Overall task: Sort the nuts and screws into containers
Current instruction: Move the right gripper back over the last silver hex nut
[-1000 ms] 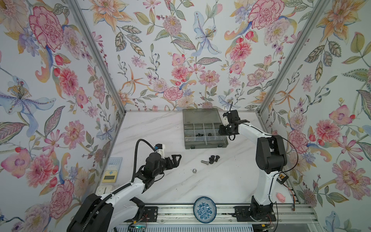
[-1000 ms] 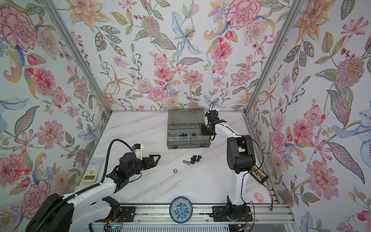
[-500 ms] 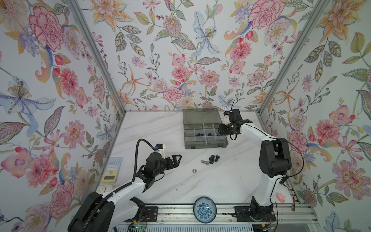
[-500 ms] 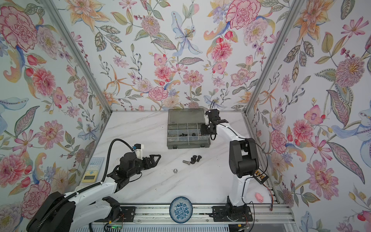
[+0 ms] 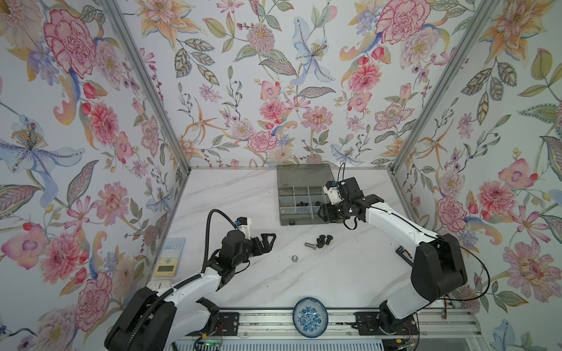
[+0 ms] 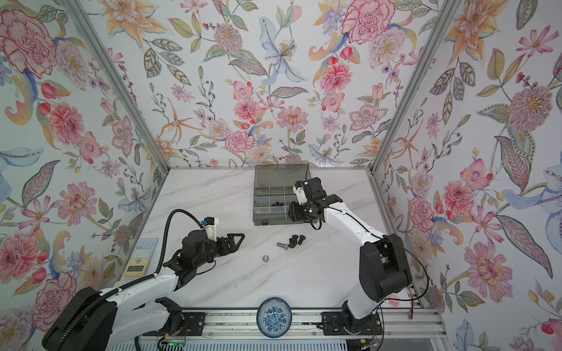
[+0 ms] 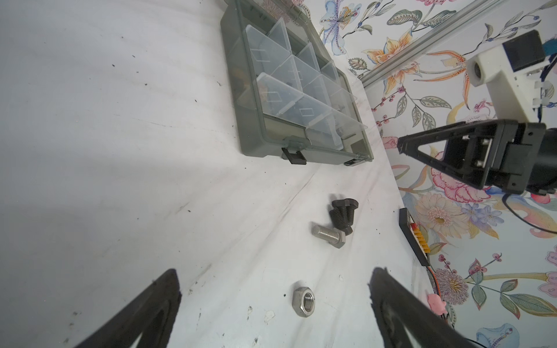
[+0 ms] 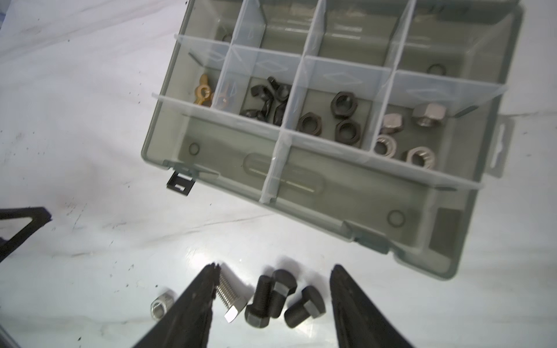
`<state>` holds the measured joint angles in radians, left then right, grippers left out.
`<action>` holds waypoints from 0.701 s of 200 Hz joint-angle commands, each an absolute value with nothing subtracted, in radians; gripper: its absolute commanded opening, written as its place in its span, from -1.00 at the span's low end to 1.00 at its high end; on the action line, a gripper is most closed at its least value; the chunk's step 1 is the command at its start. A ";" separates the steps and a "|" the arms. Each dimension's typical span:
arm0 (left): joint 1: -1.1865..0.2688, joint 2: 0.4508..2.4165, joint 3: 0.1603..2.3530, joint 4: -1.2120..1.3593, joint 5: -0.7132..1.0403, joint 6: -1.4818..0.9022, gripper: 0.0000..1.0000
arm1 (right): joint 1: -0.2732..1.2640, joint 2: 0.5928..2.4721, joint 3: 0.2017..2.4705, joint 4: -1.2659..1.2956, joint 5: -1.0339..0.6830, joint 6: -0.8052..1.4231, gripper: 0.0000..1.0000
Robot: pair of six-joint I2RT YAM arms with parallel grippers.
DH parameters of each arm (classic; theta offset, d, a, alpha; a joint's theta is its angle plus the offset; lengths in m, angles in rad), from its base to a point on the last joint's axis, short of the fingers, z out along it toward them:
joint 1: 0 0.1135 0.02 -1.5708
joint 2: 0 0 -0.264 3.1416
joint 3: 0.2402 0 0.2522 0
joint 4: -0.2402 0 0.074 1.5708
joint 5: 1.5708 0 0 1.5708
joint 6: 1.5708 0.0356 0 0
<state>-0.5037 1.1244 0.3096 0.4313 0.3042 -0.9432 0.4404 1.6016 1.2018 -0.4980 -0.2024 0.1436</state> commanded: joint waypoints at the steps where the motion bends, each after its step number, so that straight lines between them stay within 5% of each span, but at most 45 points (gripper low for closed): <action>1: -0.486 1.131 0.315 0.431 0.308 -0.932 0.99 | 0.495 1.565 1.152 -0.532 -0.249 0.208 0.27; 140: -0.479 1.140 0.298 0.454 0.320 -0.940 0.99 | 0.813 1.614 1.057 -0.477 -0.159 0.459 0.35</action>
